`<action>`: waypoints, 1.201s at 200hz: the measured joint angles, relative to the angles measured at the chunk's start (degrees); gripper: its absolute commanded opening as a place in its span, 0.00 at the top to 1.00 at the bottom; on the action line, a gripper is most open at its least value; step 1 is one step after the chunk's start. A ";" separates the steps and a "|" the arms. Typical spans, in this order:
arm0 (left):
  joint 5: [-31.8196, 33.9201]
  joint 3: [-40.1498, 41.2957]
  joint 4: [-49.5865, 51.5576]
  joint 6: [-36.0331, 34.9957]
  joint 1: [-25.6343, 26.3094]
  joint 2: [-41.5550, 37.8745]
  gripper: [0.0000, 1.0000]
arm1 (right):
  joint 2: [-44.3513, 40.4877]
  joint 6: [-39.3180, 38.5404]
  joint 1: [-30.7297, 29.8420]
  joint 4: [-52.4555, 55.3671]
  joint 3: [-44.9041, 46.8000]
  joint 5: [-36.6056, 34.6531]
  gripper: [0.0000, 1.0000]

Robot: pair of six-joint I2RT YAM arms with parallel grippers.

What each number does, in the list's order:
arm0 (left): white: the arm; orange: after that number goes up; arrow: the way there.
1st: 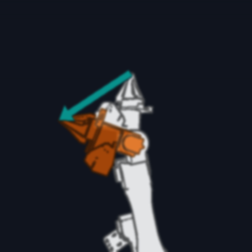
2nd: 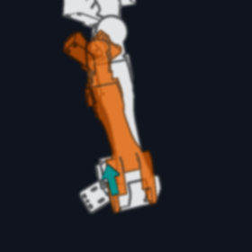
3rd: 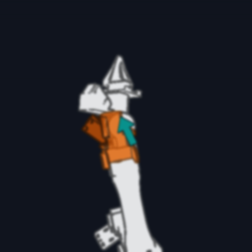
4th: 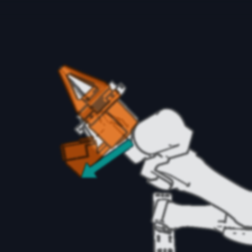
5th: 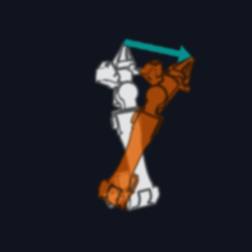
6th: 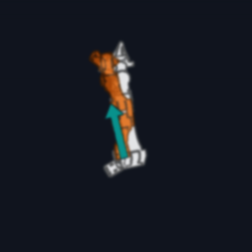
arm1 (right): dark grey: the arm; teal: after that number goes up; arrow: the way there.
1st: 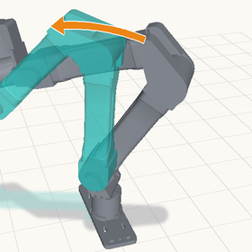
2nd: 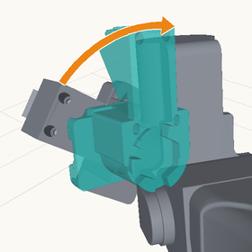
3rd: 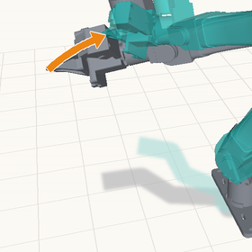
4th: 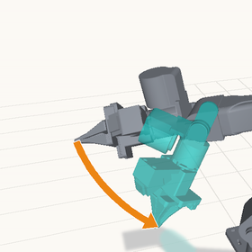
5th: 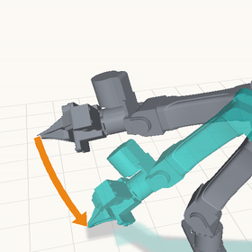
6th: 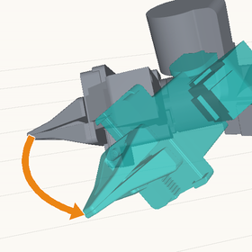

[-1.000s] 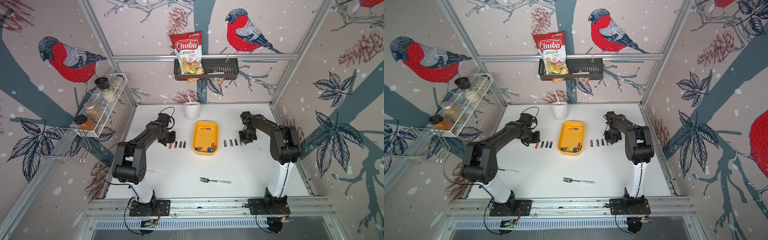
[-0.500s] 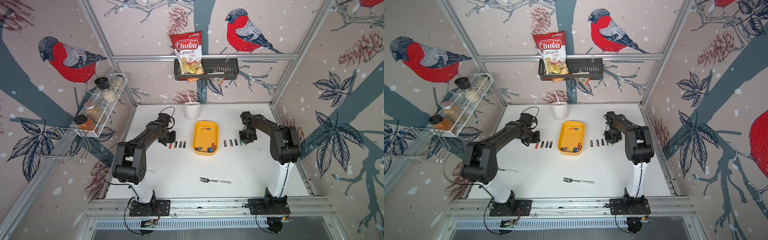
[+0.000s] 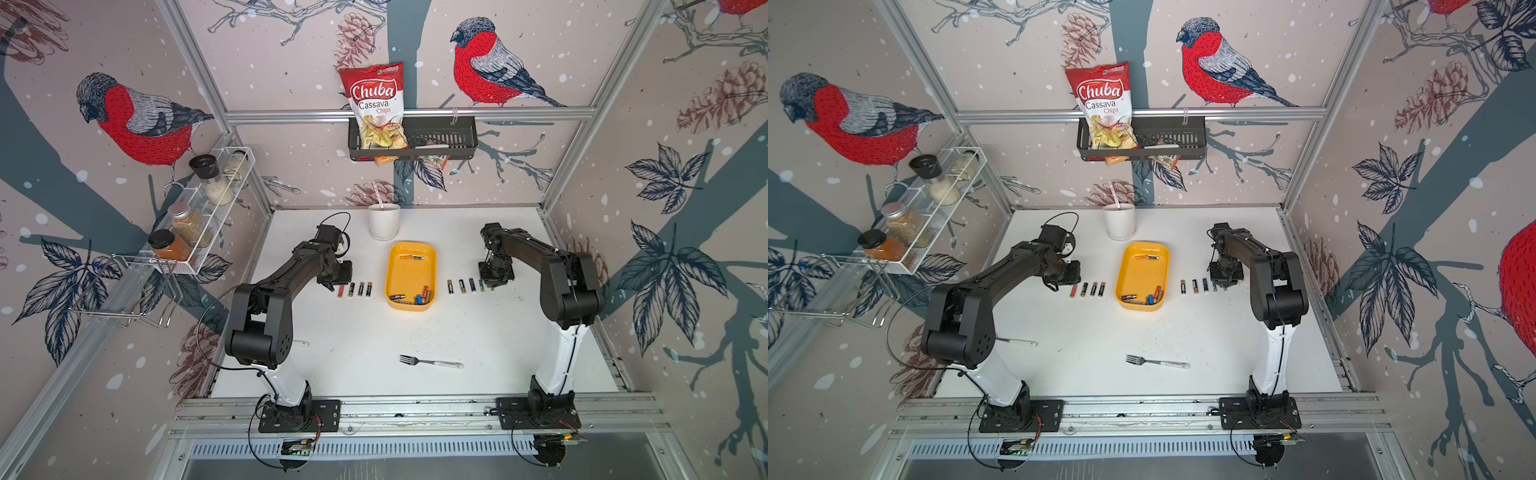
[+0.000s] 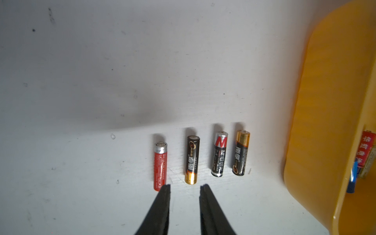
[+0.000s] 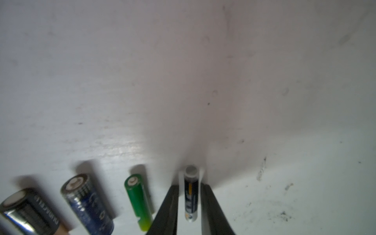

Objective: Take the batteries out of the storage box
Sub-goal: Place the battery at the center of the board.

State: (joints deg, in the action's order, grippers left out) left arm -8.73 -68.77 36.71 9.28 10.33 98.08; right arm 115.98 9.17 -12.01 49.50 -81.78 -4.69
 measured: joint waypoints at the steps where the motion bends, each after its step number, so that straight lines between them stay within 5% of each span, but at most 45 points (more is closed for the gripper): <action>1: 0.00 -0.02 0.02 0.00 0.02 0.00 0.70 | 0.00 0.00 0.00 0.00 0.00 0.00 0.74; 96: 1.31 -5.97 2.14 1.53 4.17 -0.13 0.70 | -0.74 0.09 -0.11 0.28 -0.07 0.02 0.73; 240: 1.27 -14.95 -1.03 8.98 24.65 9.25 0.69 | -3.19 1.68 -2.45 3.34 -6.19 -0.31 0.72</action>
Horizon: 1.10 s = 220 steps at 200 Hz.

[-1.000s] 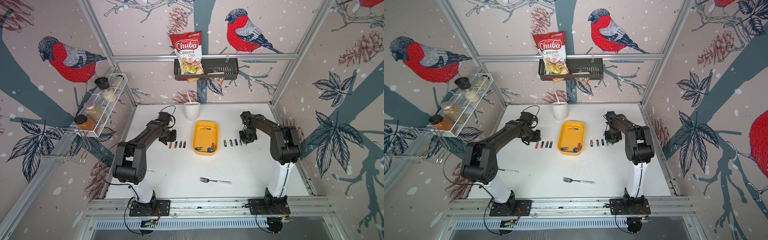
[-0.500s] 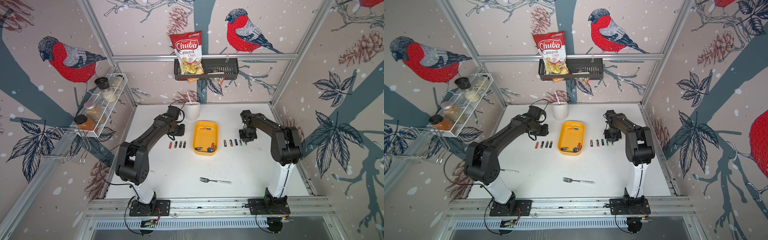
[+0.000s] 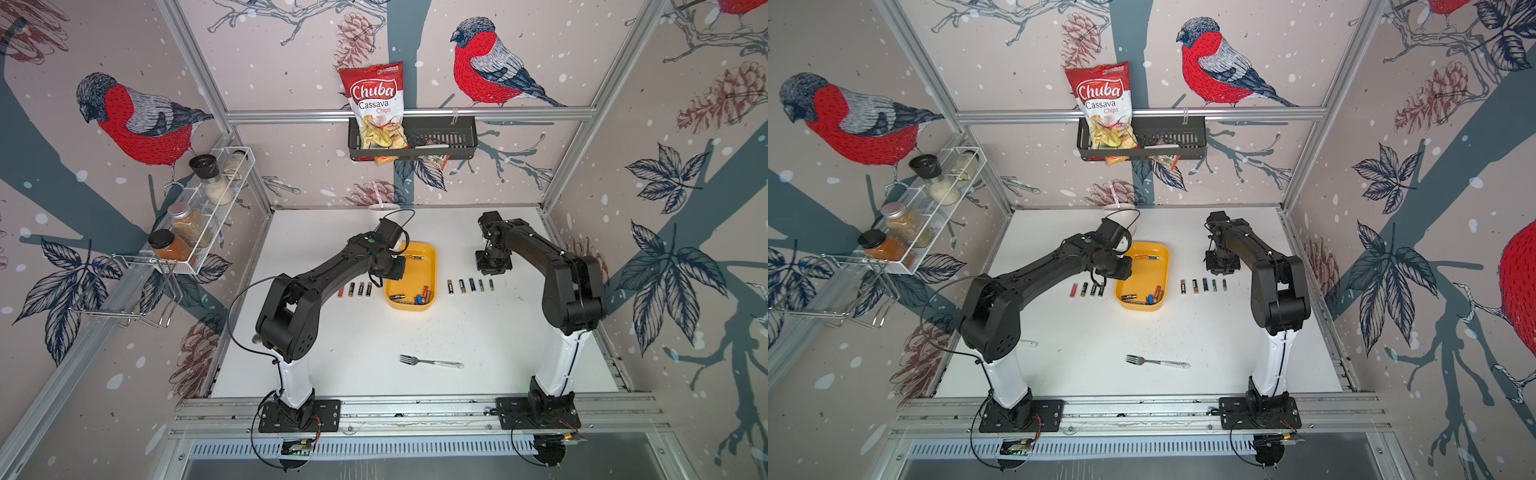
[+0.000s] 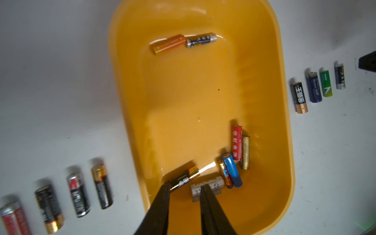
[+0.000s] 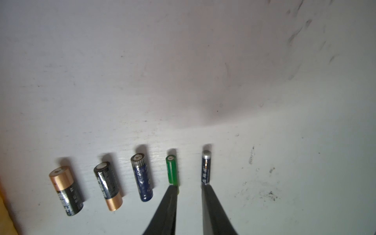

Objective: Take the batteries out of the storage box
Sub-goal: Place the battery at the center of the board, then pick up the battery from the storage box.

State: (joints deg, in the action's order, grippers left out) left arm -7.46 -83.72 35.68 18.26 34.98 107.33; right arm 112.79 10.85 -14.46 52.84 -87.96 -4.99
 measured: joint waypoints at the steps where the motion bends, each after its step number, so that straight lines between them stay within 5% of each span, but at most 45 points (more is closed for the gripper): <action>1: 0.00 0.00 -0.04 0.07 0.09 0.07 0.69 | -0.02 0.00 0.00 0.02 -0.02 0.00 0.72; 220: 0.24 -9.57 -3.54 2.71 7.76 16.28 0.71 | -0.92 -0.24 0.35 1.73 -0.96 1.11 0.72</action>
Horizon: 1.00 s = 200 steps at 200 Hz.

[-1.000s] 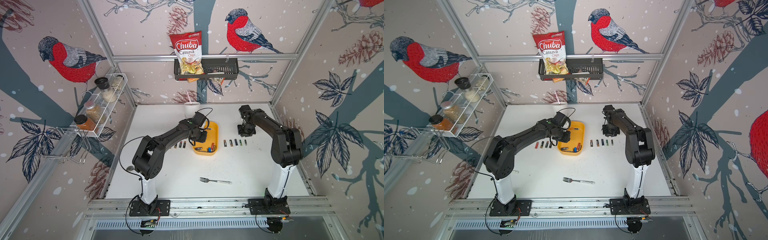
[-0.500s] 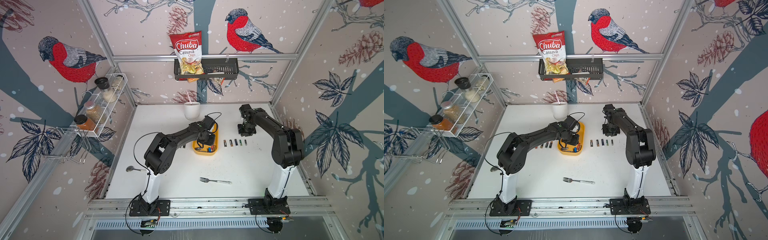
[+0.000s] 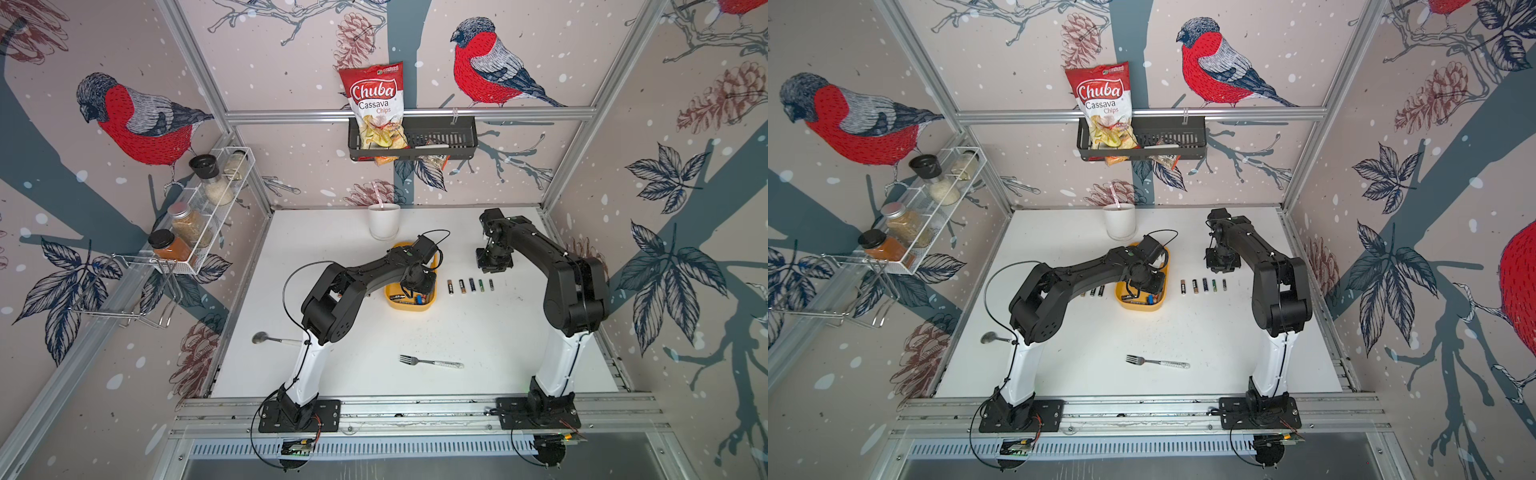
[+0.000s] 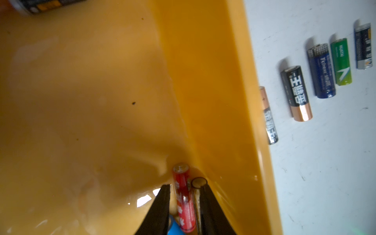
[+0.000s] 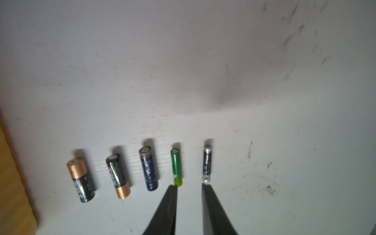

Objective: Take the batteries out of the storage box
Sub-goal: Pick up the battery from the storage box.

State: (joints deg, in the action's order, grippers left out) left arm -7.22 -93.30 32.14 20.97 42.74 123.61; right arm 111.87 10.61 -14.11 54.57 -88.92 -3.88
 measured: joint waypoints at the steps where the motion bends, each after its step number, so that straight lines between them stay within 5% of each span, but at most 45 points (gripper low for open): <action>1: 0.02 -0.07 0.07 0.00 0.02 0.04 0.71 | 0.00 0.00 0.00 0.00 -0.02 0.00 0.72; 68: 6.32 -2.49 4.26 -0.42 0.61 2.01 0.78 | 0.00 0.00 0.00 0.15 -0.63 0.13 0.72; 124: 6.71 -2.51 4.44 -0.39 0.57 1.97 0.90 | 0.00 0.00 0.00 0.24 -1.51 0.13 0.72; 200: 4.44 -2.10 4.98 -0.39 -2.45 -2.36 0.90 | 0.04 0.02 -0.50 0.39 -2.05 0.13 0.72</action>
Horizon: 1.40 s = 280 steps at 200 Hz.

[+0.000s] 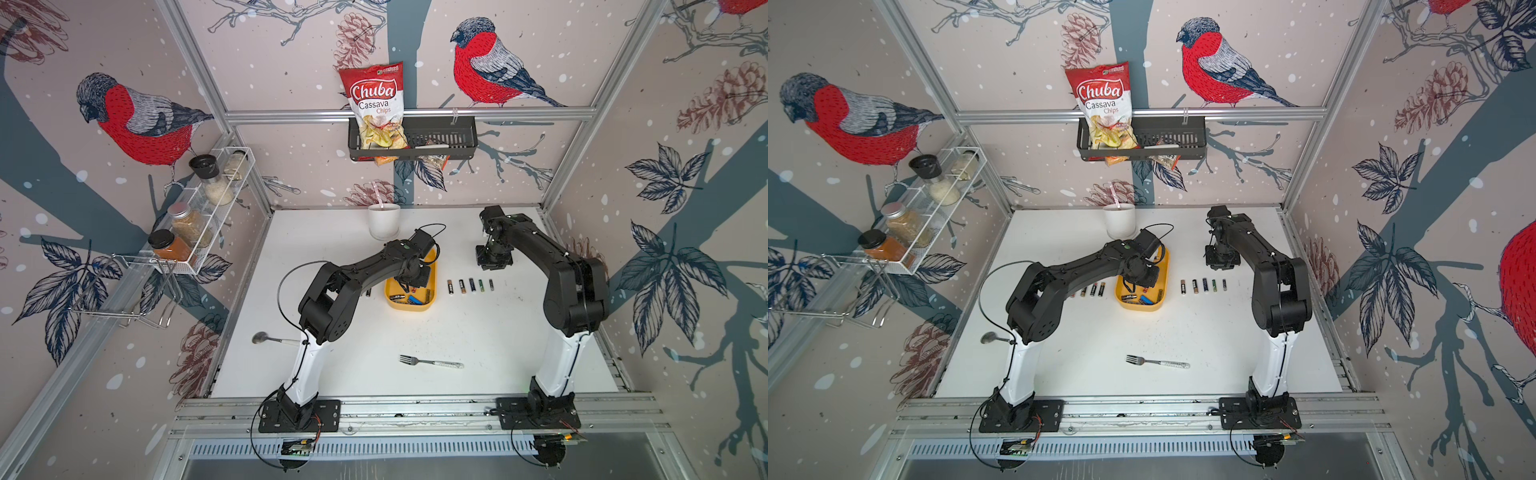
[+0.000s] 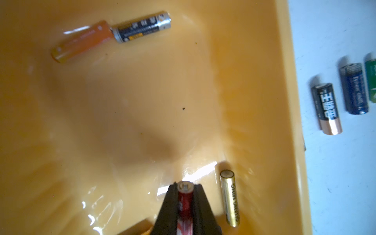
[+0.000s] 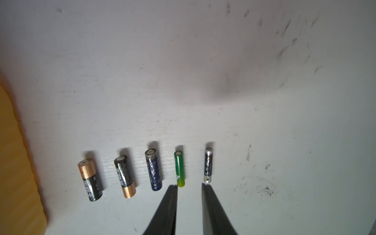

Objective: Take the batteries out of the storage box
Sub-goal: Pick up the battery from the storage box, then place the battery at the center of the board.

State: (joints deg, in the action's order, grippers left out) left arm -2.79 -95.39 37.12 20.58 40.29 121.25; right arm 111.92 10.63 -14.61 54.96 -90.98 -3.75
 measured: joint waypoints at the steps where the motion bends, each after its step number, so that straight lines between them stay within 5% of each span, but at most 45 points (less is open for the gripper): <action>1: -0.07 0.02 -0.02 0.00 -0.04 -0.04 0.90 | 0.00 0.00 0.00 0.00 -0.02 0.00 0.72; 167: -4.87 10.23 -0.87 -0.07 -9.60 -14.40 0.89 | 3.63 0.24 -4.13 0.85 -5.16 1.27 0.73; 280: -4.26 21.84 -0.48 -5.92 -25.70 -25.46 0.88 | 4.39 0.26 -4.48 1.25 -7.28 1.66 0.73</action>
State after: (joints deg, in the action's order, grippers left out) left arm -7.05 -73.56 36.64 14.66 14.59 95.79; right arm 116.31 10.90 -19.09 56.21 -98.26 -2.09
